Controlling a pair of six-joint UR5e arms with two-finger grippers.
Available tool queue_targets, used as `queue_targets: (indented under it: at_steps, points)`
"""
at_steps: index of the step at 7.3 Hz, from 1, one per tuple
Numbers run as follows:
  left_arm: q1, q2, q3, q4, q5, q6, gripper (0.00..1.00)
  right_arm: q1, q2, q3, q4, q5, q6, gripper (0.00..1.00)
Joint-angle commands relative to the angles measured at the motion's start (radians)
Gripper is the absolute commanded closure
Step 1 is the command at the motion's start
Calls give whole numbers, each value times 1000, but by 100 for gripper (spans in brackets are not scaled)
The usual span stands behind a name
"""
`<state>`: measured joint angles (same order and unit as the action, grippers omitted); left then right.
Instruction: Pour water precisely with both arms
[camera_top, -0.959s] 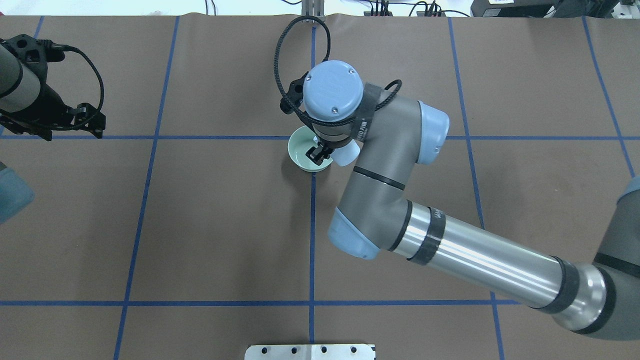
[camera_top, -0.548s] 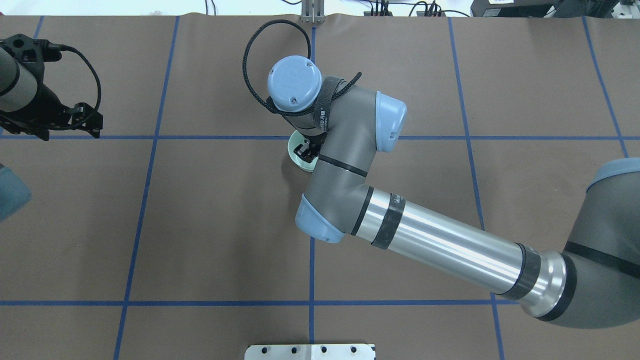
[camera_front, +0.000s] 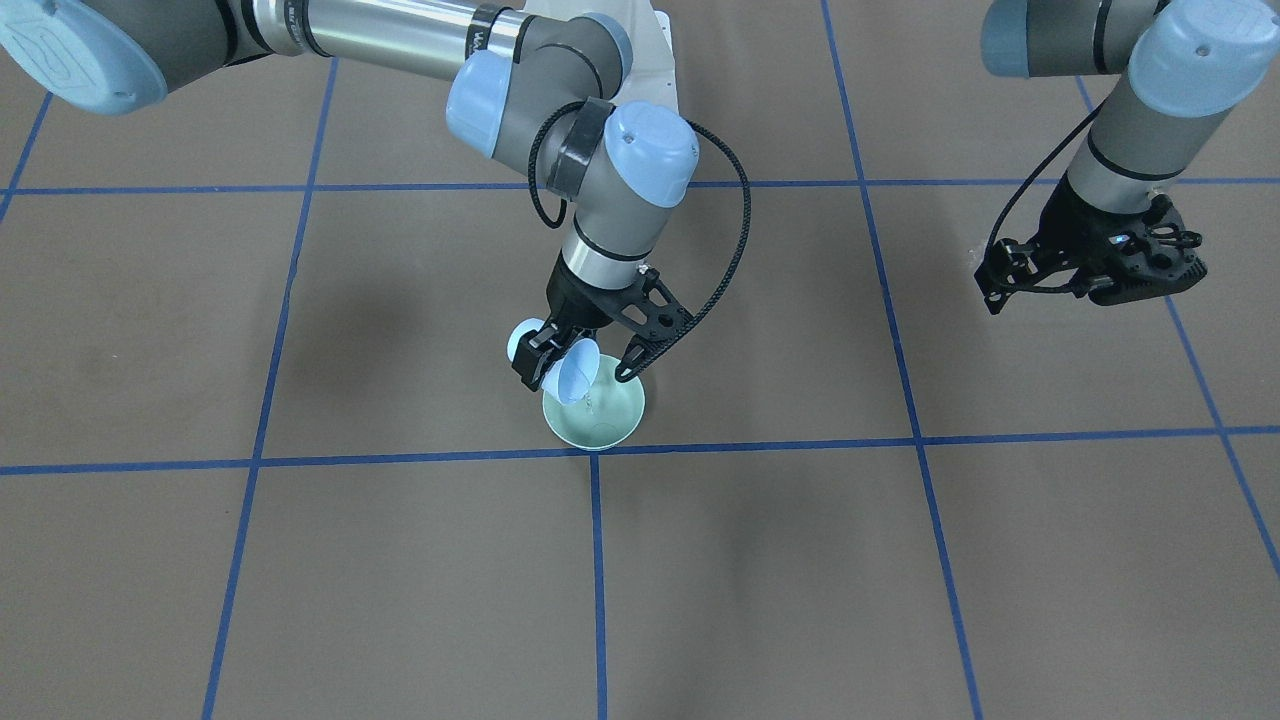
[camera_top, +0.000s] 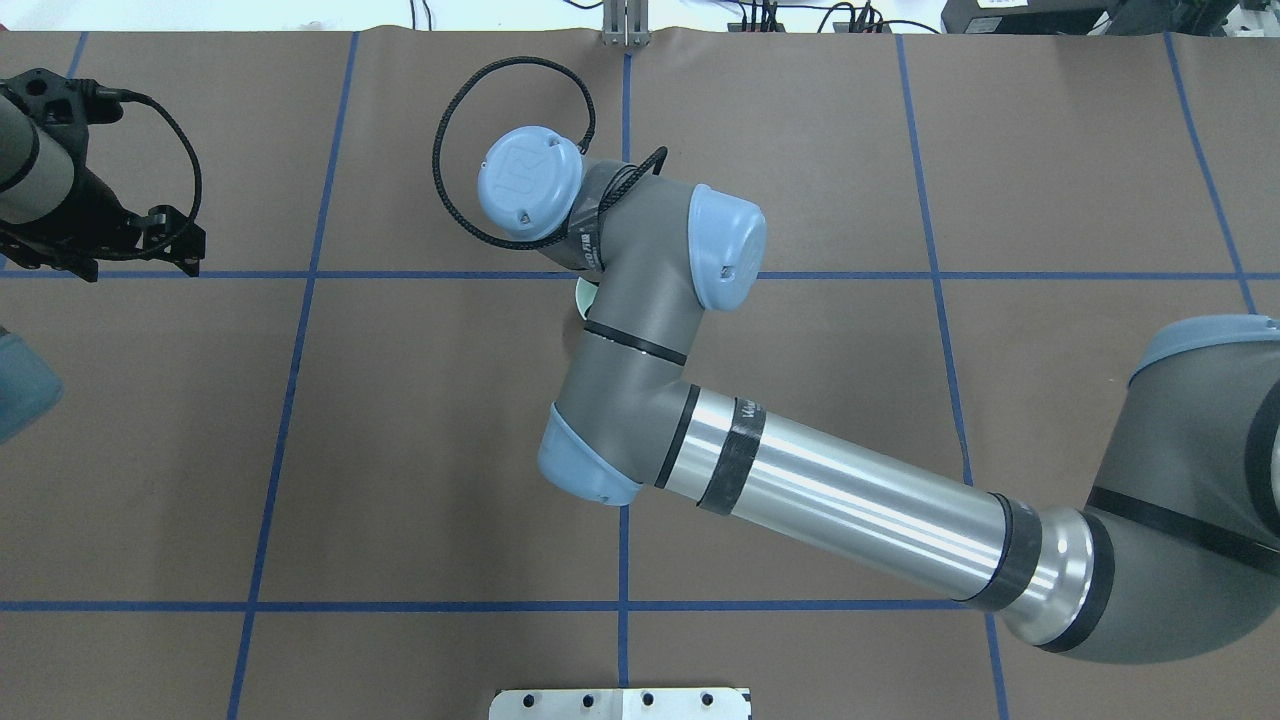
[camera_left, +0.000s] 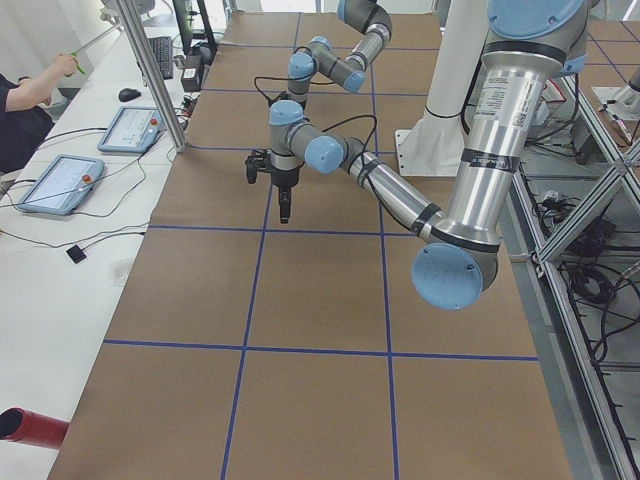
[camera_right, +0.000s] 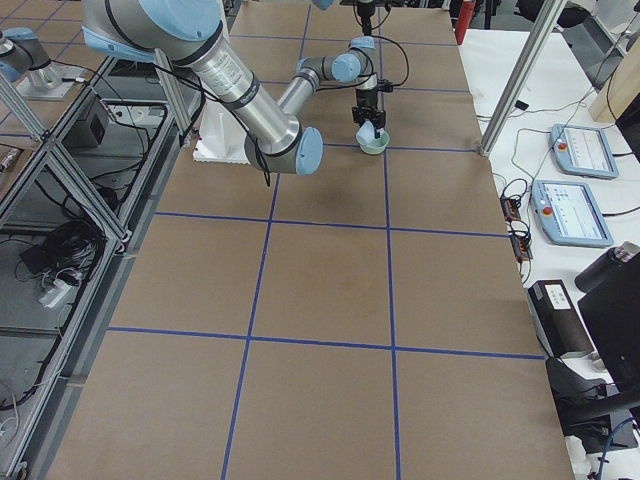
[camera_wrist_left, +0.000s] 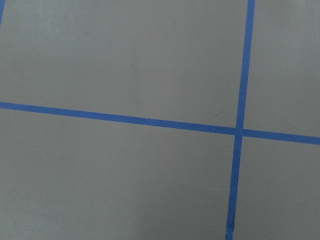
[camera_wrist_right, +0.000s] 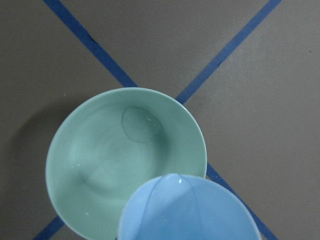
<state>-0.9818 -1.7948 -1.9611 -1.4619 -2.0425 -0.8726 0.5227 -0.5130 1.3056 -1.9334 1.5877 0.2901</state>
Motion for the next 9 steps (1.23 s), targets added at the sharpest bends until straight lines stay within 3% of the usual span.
queue_targets:
  at_steps: [1,5,8,9]
  points:
    - [0,0,1,0,-1,0,0,-30,31,-26,-79,-67,-12,100]
    - [2,0,7,-5,-2,-3,0,-58,56,-31,-192,-181,-14,100]
    - [2,0,7,-6,-2,-3,0,-75,54,-26,-182,-195,-5,100]
    - [2,0,7,-6,-2,-3,0,-75,36,-22,-111,-192,1,100]
